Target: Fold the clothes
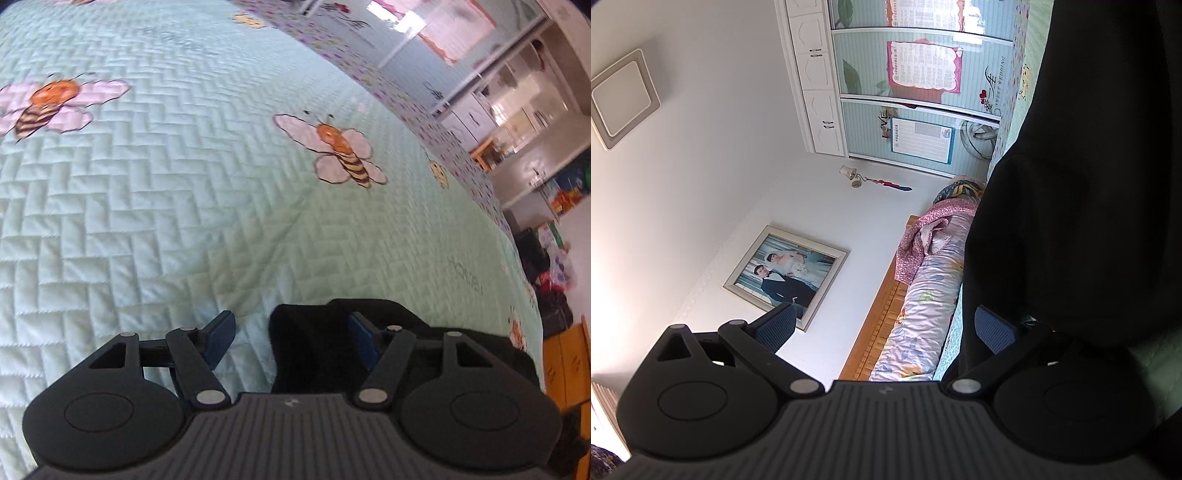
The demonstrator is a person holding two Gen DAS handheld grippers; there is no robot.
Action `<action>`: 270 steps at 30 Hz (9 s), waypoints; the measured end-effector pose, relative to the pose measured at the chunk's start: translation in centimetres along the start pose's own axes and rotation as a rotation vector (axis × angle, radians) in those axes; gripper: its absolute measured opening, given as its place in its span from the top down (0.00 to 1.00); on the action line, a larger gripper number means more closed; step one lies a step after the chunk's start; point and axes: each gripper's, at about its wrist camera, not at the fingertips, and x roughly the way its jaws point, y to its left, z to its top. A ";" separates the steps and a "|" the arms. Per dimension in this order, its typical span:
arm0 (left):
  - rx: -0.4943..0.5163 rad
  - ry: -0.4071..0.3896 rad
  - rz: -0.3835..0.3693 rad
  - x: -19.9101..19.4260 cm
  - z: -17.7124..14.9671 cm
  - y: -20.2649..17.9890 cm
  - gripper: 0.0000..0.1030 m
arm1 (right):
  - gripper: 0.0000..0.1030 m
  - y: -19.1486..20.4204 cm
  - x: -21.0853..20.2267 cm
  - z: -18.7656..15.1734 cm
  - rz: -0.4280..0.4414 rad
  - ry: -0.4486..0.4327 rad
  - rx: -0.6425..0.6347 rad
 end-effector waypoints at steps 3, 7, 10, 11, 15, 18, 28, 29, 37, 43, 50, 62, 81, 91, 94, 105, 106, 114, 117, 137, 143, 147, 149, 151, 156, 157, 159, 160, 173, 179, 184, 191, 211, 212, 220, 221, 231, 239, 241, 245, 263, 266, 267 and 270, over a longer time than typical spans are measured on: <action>0.058 0.060 -0.038 0.6 -0.2 -0.8 0.41 | 0.01 0.0 0.0 0.0 0.001 0.000 0.001; 0.194 0.106 -0.001 1.1 -0.6 -2.5 0.82 | 0.01 0.0 -0.2 0.0 0.001 0.001 0.001; 0.222 0.077 0.031 1.2 -0.4 -3.2 0.88 | 0.01 0.0 -0.3 0.0 0.002 0.001 0.002; 0.243 0.040 0.039 1.1 0.5 -4.1 0.89 | 0.01 0.0 -0.3 0.0 0.002 0.001 0.002; 0.336 -0.119 0.070 0.3 4.7 -8.1 0.92 | 0.00 0.3 0.1 0.1 0.004 0.017 -0.009; 0.404 -0.240 0.093 -0.3 7.9 -11.1 0.92 | 0.00 0.8 0.7 -0.2 0.006 0.063 -0.026; 0.499 -0.241 0.292 8.1 16.4 -14.4 0.91 | 0.00 1.1 1.0 -0.3 0.029 0.120 -0.007; 0.501 -0.222 0.315 9.5 16.2 -14.0 0.91 | 0.00 1.0 0.9 -0.2 0.033 0.117 0.001; 0.505 -0.161 0.467 15.4 13.7 -11.6 0.88 | 0.00 0.9 0.8 0.0 0.045 0.105 0.038; 0.500 -0.267 0.440 13.6 15.4 -14.0 0.88 | 0.00 1.1 1.1 0.2 0.049 0.099 0.056; 0.576 -0.254 0.570 17.1 17.3 -15.8 0.75 | 0.00 0.9 0.7 -0.3 0.055 0.094 0.072; -0.093 -0.330 0.455 11.8 17.6 -4.8 0.24 | 0.00 0.5 0.7 -0.3 0.061 0.090 0.090; -0.043 -0.203 0.161 15.8 13.4 -8.9 0.65 | 0.00 0.2 1.1 -0.1 0.064 0.085 0.102; 0.147 -0.256 0.312 17.3 15.2 -10.0 0.86 | 0.00 0.4 1.1 -0.2 0.053 0.096 0.077; 0.188 -0.274 0.356 17.4 15.9 -9.9 0.86 | 0.00 0.6 1.2 -0.3 0.042 0.107 0.055; 0.312 -0.274 0.459 18.7 14.6 -9.2 0.61 | 0.00 0.9 1.2 -0.4 0.037 0.123 0.042; 0.332 -0.280 0.477 18.5 14.4 -9.2 0.47 | 0.00 1.0 1.3 -0.4 0.035 0.133 0.035; 0.135 -0.253 0.393 10.8 9.1 -5.9 0.33 | 0.00 1.7 1.9 -0.7 0.033 0.188 0.005; 0.171 -0.137 0.298 5.9 4.7 -5.5 0.33 | 0.00 2.3 1.8 -0.7 0.049 0.192 0.000; -0.034 -0.087 0.281 -18.4 -7.7 11.7 0.27 | 0.00 15.3 -22.0 -9.8 -0.015 -0.270 0.226; 0.023 -0.051 0.218 -17.3 -9.7 11.5 0.27 | 0.00 18.7 -18.2 -11.8 -0.113 -0.161 0.178; 0.000 0.003 0.101 -17.0 -10.7 11.6 0.26 | 0.00 21.3 -14.6 -11.4 -0.093 -0.105 0.126; 0.002 0.042 0.049 -16.9 -11.5 11.2 0.27 | 0.00 22.0 -13.3 -11.9 -0.090 -0.075 0.111; -0.019 0.067 0.010 -16.9 -12.1 11.0 0.27 | 0.00 21.9 -12.9 -12.9 -0.097 -0.043 0.111; -0.107 0.057 0.003 -18.3 -12.1 11.9 0.84 | 0.00 20.4 -13.1 -15.4 -0.159 0.013 0.165; -0.116 0.041 0.019 -18.9 -12.0 12.1 0.85 | 0.00 20.2 -13.3 -15.8 -0.177 0.021 0.170; -0.135 0.009 0.051 -20.3 -11.7 12.6 0.89 | 0.00 20.0 -13.8 -16.4 -0.215 0.032 0.176; -0.144 -0.007 0.067 -21.0 -11.5 12.8 0.95 | 0.00 20.1 -14.1 -16.4 -0.237 0.032 0.169; -0.139 -0.085 0.075 -22.6 -10.5 12.6 0.39 | 0.00 18.9 -16.3 -14.9 -0.344 -0.031 0.112; -0.024 -0.024 0.135 -20.8 -12.5 10.3 0.38 | 0.00 21.1 -13.2 -15.9 -0.460 0.131 -0.108; -0.171 -0.034 0.081 -21.3 -13.7 12.4 0.38 | 0.00 21.3 -11.7 -17.2 -0.475 0.227 -0.164; -0.392 -0.014 -0.052 -20.9 -15.0 13.8 0.33 | 0.00 20.7 -11.8 -17.4 -0.478 0.228 -0.114; -0.394 -0.182 0.156 -23.8 -13.4 16.0 1.00 | 0.00 18.9 -11.6 -18.0 -0.585 0.244 -0.081; -0.375 -0.189 0.163 -23.9 -13.2 15.7 1.00 | 0.00 18.9 -11.3 -18.1 -0.592 0.256 -0.088; -0.263 -0.175 0.123 -23.4 -12.2 12.0 0.87 | 0.00 19.2 -13.5 -16.8 -0.607 0.185 -0.084; -0.236 -0.180 0.131 -23.4 -12.3 11.3 0.82 | 0.00 19.4 -14.1 -16.4 -0.611 0.162 -0.088; 0.079 -0.186 0.098 -21.6 -12.8 2.9 0.55 | 0.00 20.6 -20.5 -11.9 -0.743 -0.134 -0.144; 0.232 -0.029 -0.007 -14.4 -13.3 -4.0 0.41 | 0.00 21.3 -22.7 -8.2 -0.831 -0.256 -0.214; 0.279 0.011 -0.018 -12.5 -14.0 -5.8 0.40 | 0.00 21.6 -21.9 -6.6 -0.834 -0.251 -0.277; 0.359 0.088 -0.033 -8.8 -15.6 -9.2 0.40 | 0.00 21.1 -20.8 -1.9 -0.814 -0.256 -0.344; 0.561 0.154 -0.030 -2.4 -19.8 -14.0 0.15 | 0.74 7.8 -21.3 21.4 -1.020 -0.296 -0.112; 0.592 0.150 -0.031 -2.3 -20.2 -14.2 0.09 | 0.48 9.6 -20.8 20.6 -1.011 -0.288 -0.166; 0.599 0.149 -0.033 -2.3 -20.3 -14.3 0.07 | 0.33 10.3 -20.8 19.8 -0.985 -0.288 -0.185; 0.607 0.149 -0.037 -2.1 -20.6 -14.4 0.02 | 0.20 10.6 -21.1 18.6 -0.935 -0.261 -0.245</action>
